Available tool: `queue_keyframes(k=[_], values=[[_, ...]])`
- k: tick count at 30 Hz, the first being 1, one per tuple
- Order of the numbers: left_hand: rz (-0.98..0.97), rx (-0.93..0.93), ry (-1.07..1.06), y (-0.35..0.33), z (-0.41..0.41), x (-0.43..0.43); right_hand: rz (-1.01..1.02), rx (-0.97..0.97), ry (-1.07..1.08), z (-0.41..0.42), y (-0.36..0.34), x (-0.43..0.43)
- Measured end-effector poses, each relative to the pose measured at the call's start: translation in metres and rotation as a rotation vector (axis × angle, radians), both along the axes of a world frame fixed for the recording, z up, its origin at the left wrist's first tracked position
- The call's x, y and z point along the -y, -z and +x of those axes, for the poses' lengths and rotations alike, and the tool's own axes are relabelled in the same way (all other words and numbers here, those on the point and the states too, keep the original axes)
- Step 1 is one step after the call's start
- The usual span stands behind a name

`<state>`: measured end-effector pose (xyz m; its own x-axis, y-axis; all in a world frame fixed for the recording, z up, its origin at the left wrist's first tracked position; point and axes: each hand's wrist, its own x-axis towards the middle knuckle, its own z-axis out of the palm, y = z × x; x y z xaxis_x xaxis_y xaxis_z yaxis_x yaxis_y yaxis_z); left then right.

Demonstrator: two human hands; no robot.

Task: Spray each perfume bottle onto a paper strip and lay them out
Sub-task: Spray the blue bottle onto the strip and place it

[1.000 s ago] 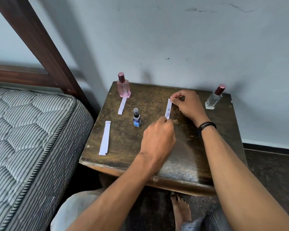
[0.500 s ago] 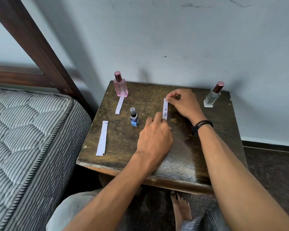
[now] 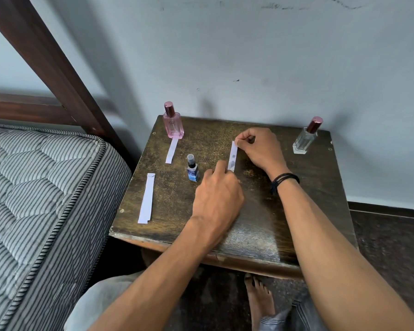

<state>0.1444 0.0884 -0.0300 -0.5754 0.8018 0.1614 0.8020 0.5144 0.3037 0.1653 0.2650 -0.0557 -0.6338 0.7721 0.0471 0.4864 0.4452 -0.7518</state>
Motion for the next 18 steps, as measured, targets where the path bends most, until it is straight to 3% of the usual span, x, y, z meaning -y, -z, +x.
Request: queue_keyframes(k=[18], values=[[-0.022, -0.038, 0.008, -0.0028, -0.0014, -0.0011, 0.103, 0.077, 0.054, -0.0027, 0.0022, 0.0074]])
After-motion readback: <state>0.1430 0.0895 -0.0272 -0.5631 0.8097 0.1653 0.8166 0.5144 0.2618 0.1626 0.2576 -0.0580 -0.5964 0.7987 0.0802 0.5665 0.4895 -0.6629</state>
